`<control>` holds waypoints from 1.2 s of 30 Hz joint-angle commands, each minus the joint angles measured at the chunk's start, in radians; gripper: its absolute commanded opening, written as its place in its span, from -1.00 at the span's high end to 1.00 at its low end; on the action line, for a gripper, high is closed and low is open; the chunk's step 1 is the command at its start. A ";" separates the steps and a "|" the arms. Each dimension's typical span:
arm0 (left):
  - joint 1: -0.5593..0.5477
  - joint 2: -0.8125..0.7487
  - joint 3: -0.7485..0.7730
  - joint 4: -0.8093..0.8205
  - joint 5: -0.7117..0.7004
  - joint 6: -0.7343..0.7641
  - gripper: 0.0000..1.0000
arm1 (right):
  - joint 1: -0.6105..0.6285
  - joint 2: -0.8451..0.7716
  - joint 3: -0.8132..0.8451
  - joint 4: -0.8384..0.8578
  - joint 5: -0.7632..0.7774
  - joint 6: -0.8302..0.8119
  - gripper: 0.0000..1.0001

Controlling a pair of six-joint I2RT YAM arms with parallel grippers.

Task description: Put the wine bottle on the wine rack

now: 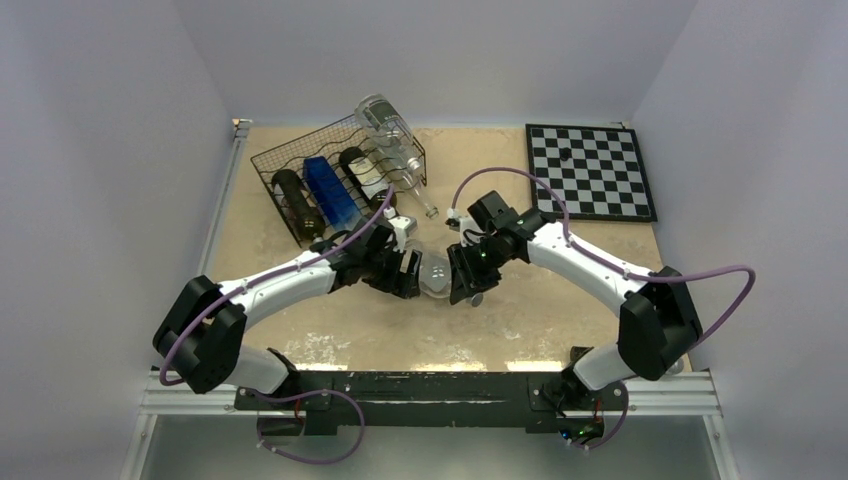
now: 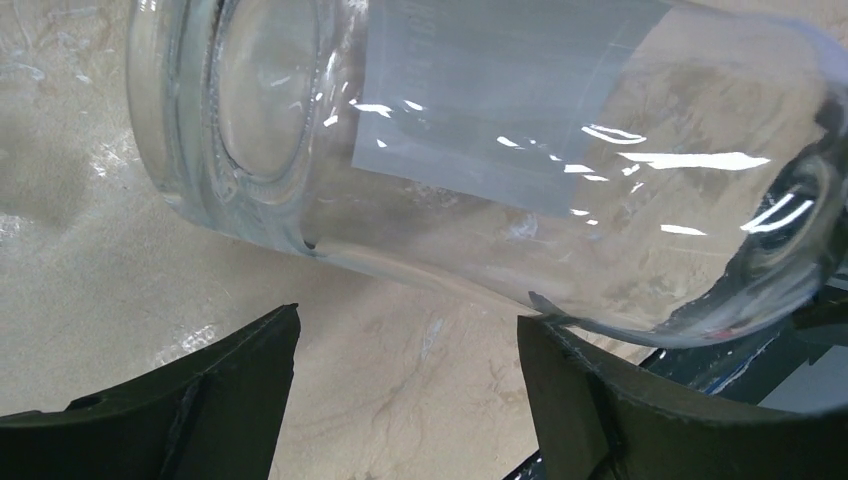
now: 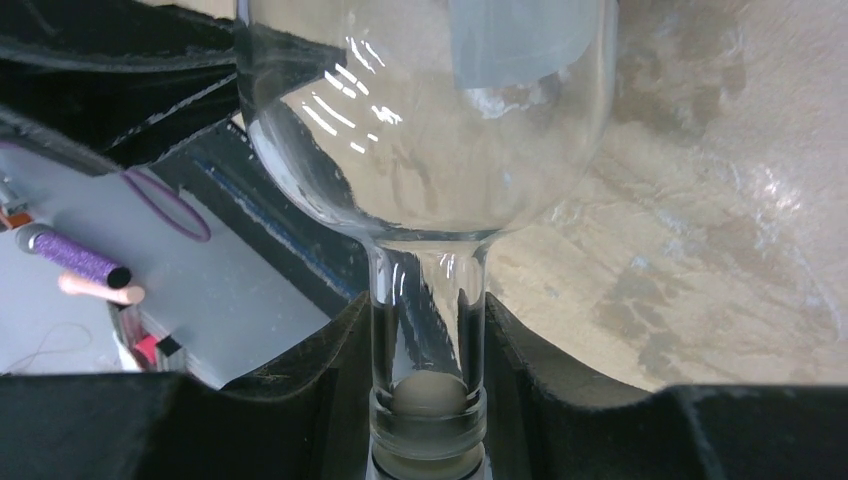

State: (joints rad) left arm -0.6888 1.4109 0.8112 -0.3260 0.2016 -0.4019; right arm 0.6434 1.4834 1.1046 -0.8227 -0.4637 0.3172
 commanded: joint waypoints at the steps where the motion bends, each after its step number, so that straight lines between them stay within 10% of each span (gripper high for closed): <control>1: -0.003 -0.027 0.014 0.066 -0.031 -0.009 -0.66 | 0.011 -0.032 -0.061 0.189 0.075 -0.004 1.00; 32: -0.002 -0.263 -0.089 0.132 -0.006 0.015 -0.66 | 0.125 0.017 -0.300 0.518 0.556 0.045 1.00; 36: -0.002 -0.268 -0.109 0.154 0.022 0.017 -0.66 | 0.127 0.041 -0.293 0.526 0.578 0.063 0.54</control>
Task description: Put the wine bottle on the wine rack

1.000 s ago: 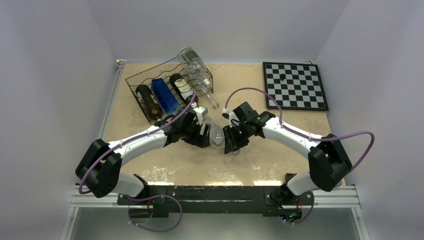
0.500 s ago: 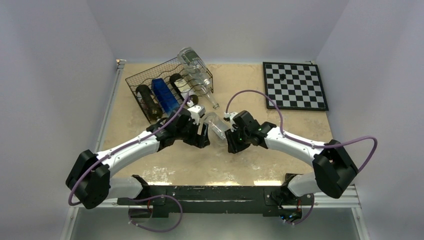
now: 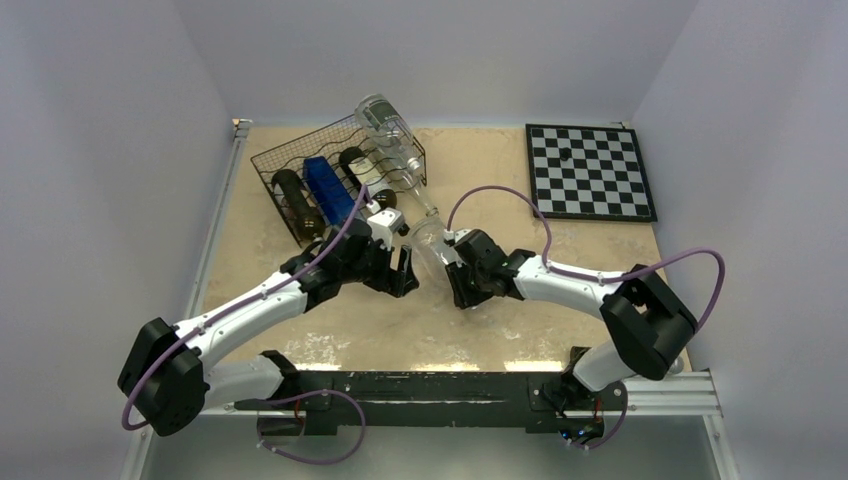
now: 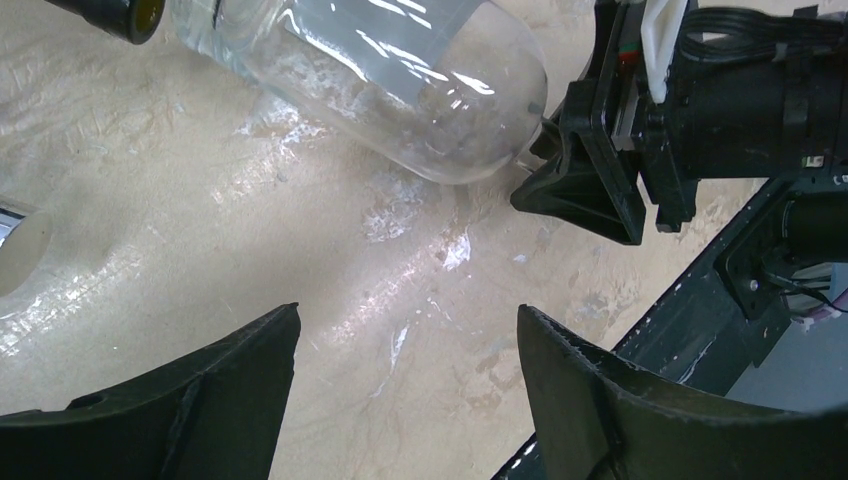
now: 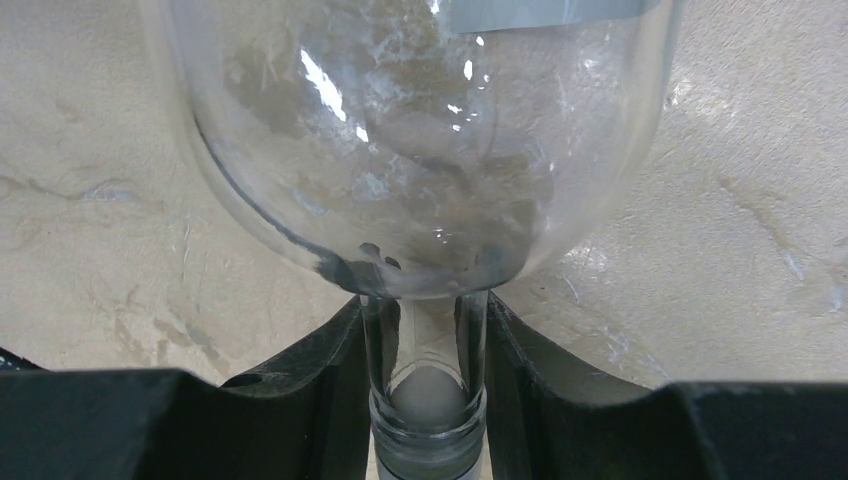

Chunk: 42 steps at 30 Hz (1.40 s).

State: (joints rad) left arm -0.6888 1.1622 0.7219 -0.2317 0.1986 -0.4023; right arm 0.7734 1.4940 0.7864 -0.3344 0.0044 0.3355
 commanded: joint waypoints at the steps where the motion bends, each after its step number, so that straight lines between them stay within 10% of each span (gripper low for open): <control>1: -0.002 -0.019 -0.023 0.061 0.027 0.017 -0.66 | -0.003 0.032 0.025 0.043 0.113 0.046 0.44; 13: -0.002 -0.019 -0.021 0.057 0.011 0.026 -0.67 | -0.003 0.088 0.039 0.086 0.178 0.066 -0.25; 20: -0.002 -0.031 -0.016 0.028 -0.007 0.034 -0.67 | -0.002 0.135 0.033 0.127 0.217 0.088 0.14; 26: -0.002 -0.034 -0.007 0.013 -0.012 0.044 -0.67 | 0.000 0.169 0.044 0.079 0.318 0.154 1.00; 42: -0.002 -0.109 0.054 -0.063 -0.108 0.076 -0.67 | 0.000 -0.136 0.111 -0.111 0.322 0.146 1.00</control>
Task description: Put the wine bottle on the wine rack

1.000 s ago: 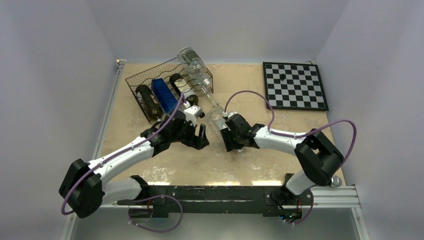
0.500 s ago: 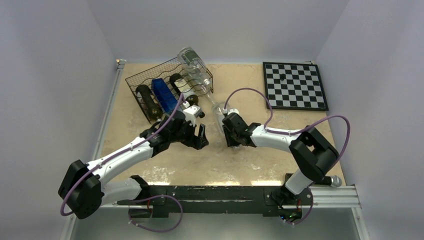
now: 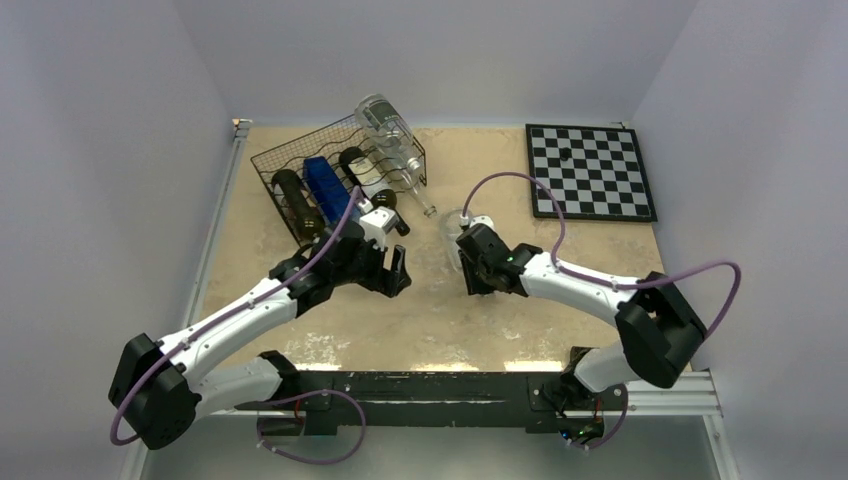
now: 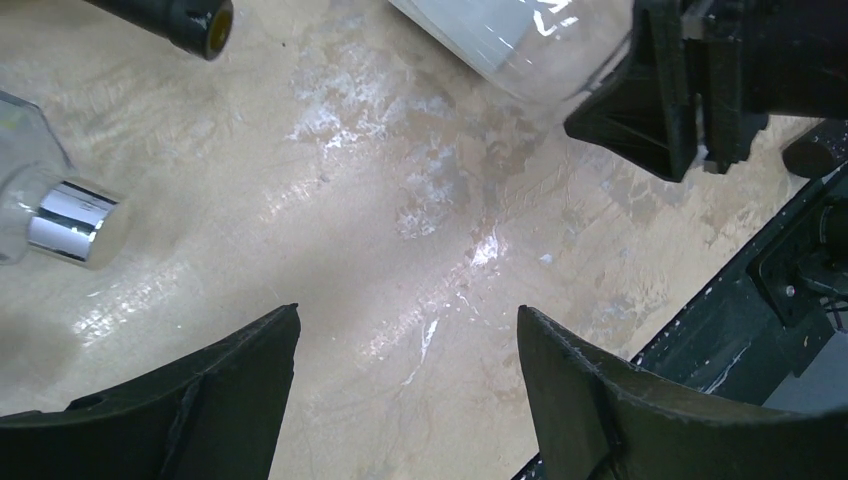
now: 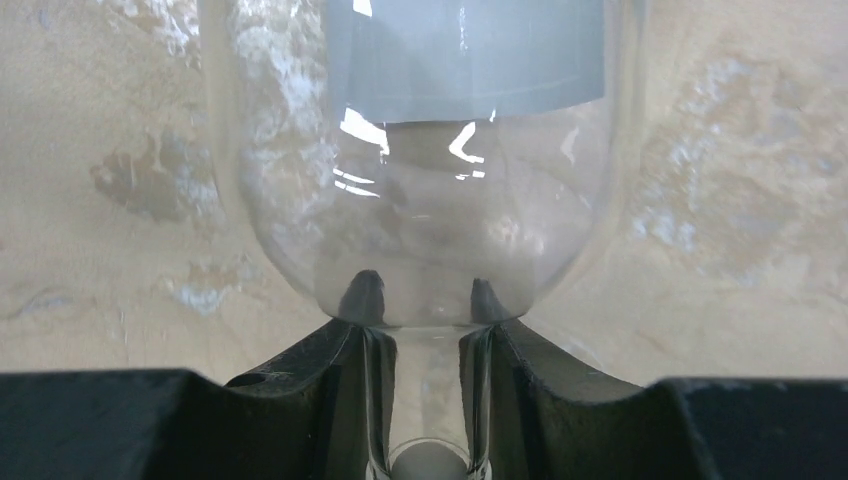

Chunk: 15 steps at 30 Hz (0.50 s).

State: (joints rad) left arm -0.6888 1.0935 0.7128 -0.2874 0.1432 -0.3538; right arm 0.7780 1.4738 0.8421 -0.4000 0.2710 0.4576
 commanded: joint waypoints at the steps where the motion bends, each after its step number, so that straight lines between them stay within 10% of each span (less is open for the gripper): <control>1: -0.003 -0.045 0.068 -0.018 -0.064 0.029 -0.67 | -0.005 -0.134 0.064 -0.062 0.052 0.025 1.00; 15: -0.002 -0.139 0.114 -0.102 -0.189 0.039 -0.68 | -0.005 -0.327 0.212 -0.187 0.051 -0.029 1.00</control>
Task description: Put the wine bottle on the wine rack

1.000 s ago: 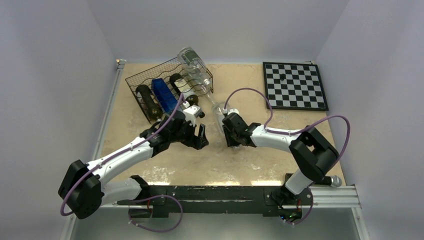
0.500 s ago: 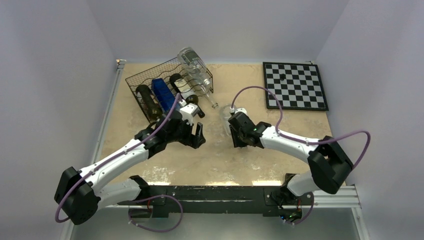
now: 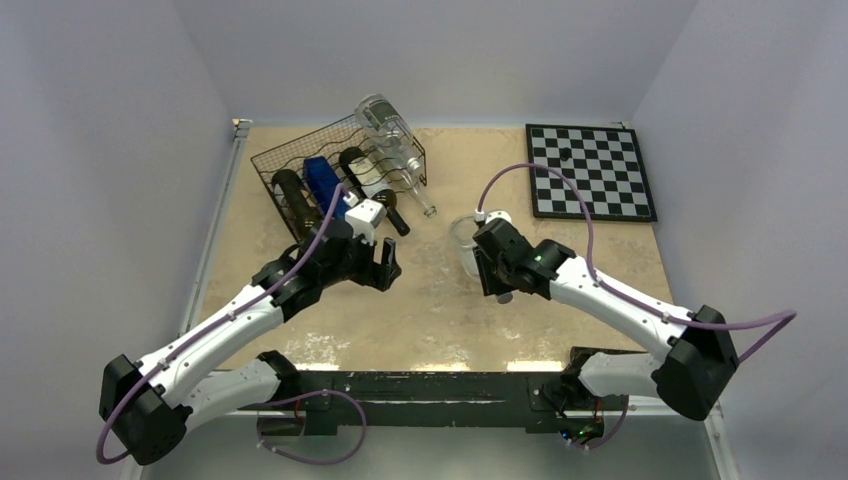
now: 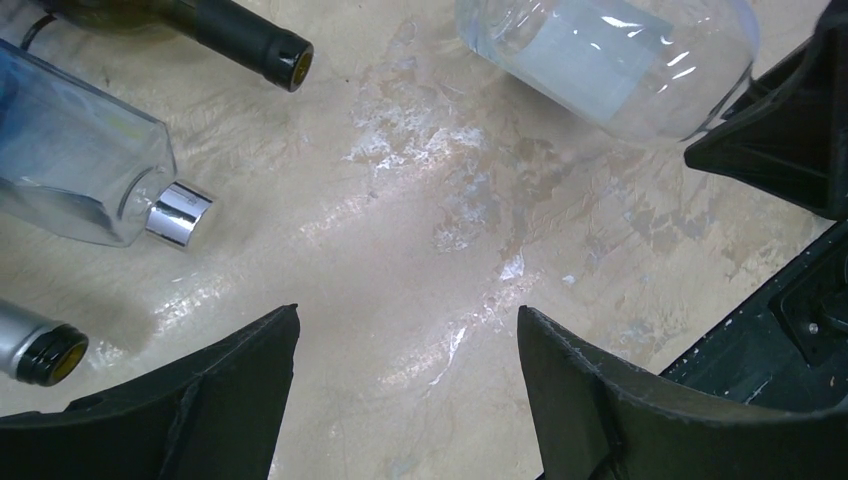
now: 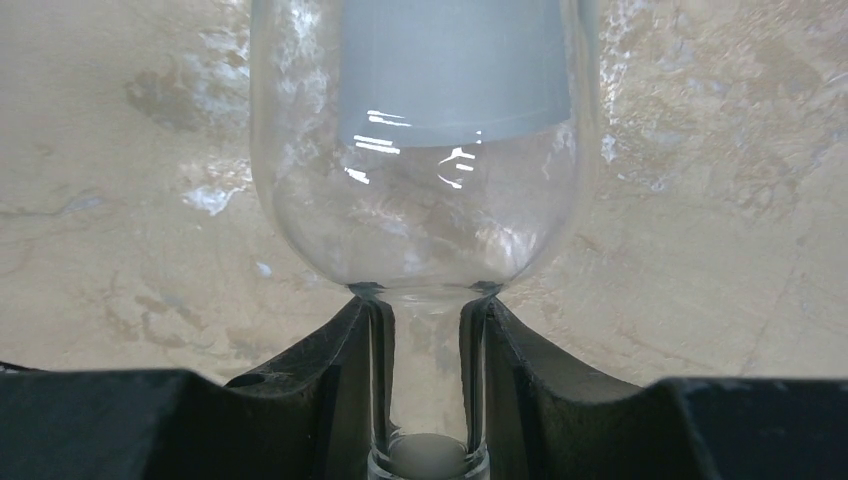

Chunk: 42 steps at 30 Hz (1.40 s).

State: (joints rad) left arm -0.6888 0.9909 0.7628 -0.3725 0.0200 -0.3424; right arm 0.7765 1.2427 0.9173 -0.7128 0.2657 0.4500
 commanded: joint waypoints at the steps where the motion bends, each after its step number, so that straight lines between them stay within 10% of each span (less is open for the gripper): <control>1: -0.002 -0.042 0.078 -0.026 -0.073 0.028 -0.68 | -0.003 -0.107 0.152 0.126 0.047 -0.029 1.00; 21: -0.001 -0.180 0.308 -0.171 -0.238 0.026 -0.73 | -0.003 -0.096 0.412 0.256 -0.136 -0.100 1.00; 42: -0.001 -0.337 0.601 -0.428 -0.383 0.019 -0.76 | -0.003 0.649 1.165 0.461 -0.309 -0.046 1.00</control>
State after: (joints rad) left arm -0.6888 0.6559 1.3209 -0.7162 -0.3271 -0.3126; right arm 0.7750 1.8530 1.8984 -0.5510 0.0063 0.3687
